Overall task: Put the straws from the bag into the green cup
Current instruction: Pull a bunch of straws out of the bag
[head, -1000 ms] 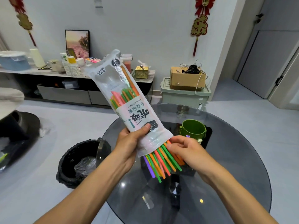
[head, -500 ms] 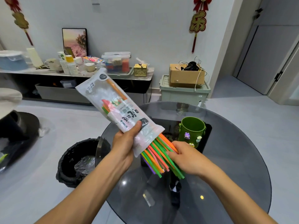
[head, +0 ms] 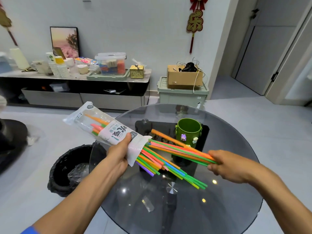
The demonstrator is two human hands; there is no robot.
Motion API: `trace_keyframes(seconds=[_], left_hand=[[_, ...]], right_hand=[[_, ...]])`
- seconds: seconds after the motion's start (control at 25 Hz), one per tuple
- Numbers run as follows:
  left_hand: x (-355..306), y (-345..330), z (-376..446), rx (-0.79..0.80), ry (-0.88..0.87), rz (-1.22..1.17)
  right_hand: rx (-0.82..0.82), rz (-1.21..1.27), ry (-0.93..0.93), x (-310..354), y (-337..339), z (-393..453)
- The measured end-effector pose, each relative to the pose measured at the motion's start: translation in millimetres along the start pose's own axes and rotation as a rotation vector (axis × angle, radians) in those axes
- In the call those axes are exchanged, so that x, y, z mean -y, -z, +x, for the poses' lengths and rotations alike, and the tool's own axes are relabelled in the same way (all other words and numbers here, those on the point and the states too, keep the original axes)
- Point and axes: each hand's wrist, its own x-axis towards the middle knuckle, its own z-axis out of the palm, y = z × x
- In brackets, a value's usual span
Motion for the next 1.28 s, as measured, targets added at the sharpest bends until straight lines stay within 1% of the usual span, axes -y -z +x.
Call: trace_keyframes(seconds=[0.12,0.2,0.24,0.36,0.4,0.44,0.48,0.52,0.56,0.6,0.64,0.68,0.72,0.76,0.8,0.84,0.88,0.92,0.96,1.0,1.04,1.08,1.12,1.16,1.2,1.24,1.28], left_hand=[[7,-9,-3,0.045,0.051,-0.022],[7,-12,-4,0.059,0.074,0.05],[5,-13,-7,0.044,0.083,0.156],[-4,-8,-25,0.022,0.137,0.576],[-8,-6,-29,-0.001,0.095,0.72],[-13,-4,-33,-0.048,-0.04,0.884],[-20,-3,-38,-0.127,-0.276,1.072],[-28,-1,-44,-0.214,-0.603,1.245],[-35,-3,-56,-0.22,-1.007,1.316],[-40,-9,-74,-0.082,-1.361,1.333],[-41,-18,-92,0.117,-1.611,1.403],[-37,-27,-102,0.26,-1.758,1.553],[-27,-33,-106,0.302,-1.801,1.741],[-16,-39,-108,0.285,-1.785,1.887],[-6,-44,-106,0.258,-1.712,1.955],[-3,-47,-103,0.231,-1.602,1.944],[-5,-48,-100,0.203,-1.481,1.856],[-7,-46,-95,0.186,-1.354,1.718],[-9,-44,-94,0.207,-1.219,1.526],[-9,-44,-93,0.274,-1.079,1.3],[-10,-45,-96,0.377,-0.882,1.041],[-10,-48,-101,0.489,-0.661,0.77],[-7,-49,-105,0.577,-0.454,0.573],[-3,-51,-109,0.646,-0.298,0.451],[1,-51,-112,0.693,-0.201,0.397],[6,-50,-112,0.73,-0.144,0.379],[10,-50,-114,0.758,-0.096,0.369]], right_hand=[[-0.011,0.133,-0.023,-33,16,-19],[-0.06,0.273,-0.029,-46,21,-27],[-0.093,0.31,-0.017,-47,21,-28],[-0.179,0.323,0.046,-35,17,-21],[-0.215,0.31,0.055,-29,15,-18],[-0.258,0.271,0.05,-23,15,-17],[-0.304,0.202,0.032,-18,14,-16],[-0.352,0.091,0.005,-11,15,-17],[-0.408,-0.043,-0.012,-4,14,-18],[-0.459,-0.165,-0.008,5,14,-20],[-0.491,-0.235,0.032,18,13,-22],[-0.495,-0.262,0.095,32,13,-24],[-0.502,-0.272,0.18,45,12,-26],[-0.524,-0.302,0.279,56,9,-26],[-0.579,-0.366,0.37,60,7,-22],[-0.68,-0.41,0.423,60,7,-21],[-0.816,-0.412,0.453,57,7,-20],[-0.95,-0.375,0.447,55,10,-21],[-1.067,-0.281,0.444,53,13,-26],[-1.16,-0.098,0.439,54,17,-31],[-1.202,0.176,0.437,57,20,-35],[-1.133,0.508,0.432,62,20,-36],[-0.926,0.867,0.423,71,19,-35],[-0.641,1.147,0.429,79,12,-30],[-0.408,1.285,0.42,85,0,-23],[-0.292,1.309,0.41,90,-11,-16],[-0.263,1.302,0.398,94,-19,-12]])
